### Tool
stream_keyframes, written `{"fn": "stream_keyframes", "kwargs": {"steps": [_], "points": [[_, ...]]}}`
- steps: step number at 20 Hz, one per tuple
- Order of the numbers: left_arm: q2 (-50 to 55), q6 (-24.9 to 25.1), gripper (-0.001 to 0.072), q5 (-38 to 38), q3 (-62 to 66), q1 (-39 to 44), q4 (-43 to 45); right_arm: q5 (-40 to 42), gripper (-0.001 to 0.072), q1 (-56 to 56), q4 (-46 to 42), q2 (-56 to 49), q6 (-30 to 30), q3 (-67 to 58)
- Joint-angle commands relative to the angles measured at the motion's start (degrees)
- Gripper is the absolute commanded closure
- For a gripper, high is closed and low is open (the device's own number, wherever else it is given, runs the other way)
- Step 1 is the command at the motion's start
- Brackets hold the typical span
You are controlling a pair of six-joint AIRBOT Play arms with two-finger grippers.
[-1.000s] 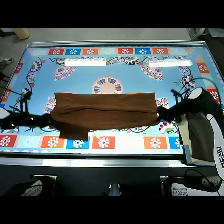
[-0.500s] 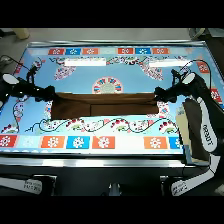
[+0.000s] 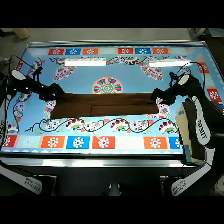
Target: Fold the shirts.
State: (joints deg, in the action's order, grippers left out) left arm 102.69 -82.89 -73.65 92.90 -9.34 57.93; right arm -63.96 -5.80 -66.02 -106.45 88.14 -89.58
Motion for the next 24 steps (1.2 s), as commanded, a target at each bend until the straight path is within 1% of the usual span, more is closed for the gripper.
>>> {"fn": "stream_keyframes", "kwargs": {"steps": [1, 2, 3, 4, 5, 6, 7, 10, 12, 14, 15, 16, 18, 19, 20, 21, 22, 23, 24], "points": [[-3.45, 1.51, 0.0049, -2.49, 0.33, 2.27, -0.15, -4.98, 0.0045, 0.02, 8.74, -3.23, 0.66, -0.28], [-4.42, 1.51, 0.0052, -2.49, 0.33, 3.34, -0.15, -5.73, 0.0069, 0.00, 11.67, -4.22, 0.72, -0.28], [-5.11, 1.49, 0.0104, -2.49, 0.33, 4.68, -0.17, -6.62, 0.0237, 0.00, 14.05, -4.76, 0.61, -0.28], [-5.33, 1.46, 0.0239, -2.49, 0.33, 6.19, -0.26, -7.43, 0.0471, 0.00, 15.32, -4.68, 0.50, -0.31], [-5.22, 1.46, 0.0425, -2.43, 0.15, 8.00, -1.18, -8.79, 0.0684, -0.11, 16.50, -4.15, 0.13, -0.52], [-5.07, 1.49, 0.0616, -1.53, -0.48, 10.05, -2.62, -10.60, 0.0692, -0.11, 17.64, -3.10, 0.09, -0.94], [-4.87, 1.49, 0.0681, 0.04, -1.36, 12.28, -4.26, -12.02, 0.0693, -0.11, 17.84, -1.16, -0.31, -1.77], [-3.52, 1.05, 0.0682, 9.88, -5.18, 20.72, -9.68, -15.28, 0.0693, 0.02, 19.89, 9.01, -0.68, -2.32], [-0.74, -1.40, 0.0682, 15.65, -6.23, 26.60, -13.75, -19.65, 0.0693, 0.02, 20.41, 16.52, 0.92, -2.32], [2.67, -1.81, 0.0682, 20.68, -6.21, 32.11, -19.74, -23.80, 0.0693, 1.09, 20.17, 23.12, 2.73, -2.29], [4.52, -1.77, 0.0682, 23.34, -6.21, 35.08, -24.24, -25.22, 0.0692, 1.92, 20.11, 25.66, 3.43, -2.29], [6.29, -1.75, 0.0682, 25.90, -6.21, 38.01, -28.61, -26.08, 0.0692, 3.04, 20.20, 27.80, 4.24, -2.29], [9.09, -1.66, 0.0682, 30.34, -6.14, 42.60, -35.47, -25.22, 0.0692, 5.44, 20.63, 31.39, 5.77, -2.32], [10.19, -0.39, 0.0682, 32.20, -6.14, 44.11, -38.91, -23.78, 0.0692, 6.43, 20.74, 32.68, 6.62, -2.32], [10.69, 3.17, 0.0682, 32.57, -6.14, 44.54, -42.10, -22.18, 0.0691, 7.50, 20.72, 33.24, 7.19, -2.29], [10.51, 6.27, 0.0683, 31.82, -6.12, 43.98, -43.28, -20.68, 0.0691, 8.52, 20.61, 33.07, 7.21, -2.29], [9.62, 8.37, 0.0685, 30.32, -6.10, 42.27, -43.06, -18.64, 0.0691, 9.81, 21.09, 32.35, 7.28, -2.29], [8.07, 9.92, 0.0686, 28.85, -6.10, 39.85, -41.59, -16.41, 0.0691, 11.39, 22.82, 31.30, 7.26, -2.29], [5.55, 9.88, 0.0686, 27.23, -6.10, 36.46, -37.64, -13.35, 0.0691, 13.66, 25.44, 29.88, 7.15, -2.29]]}}
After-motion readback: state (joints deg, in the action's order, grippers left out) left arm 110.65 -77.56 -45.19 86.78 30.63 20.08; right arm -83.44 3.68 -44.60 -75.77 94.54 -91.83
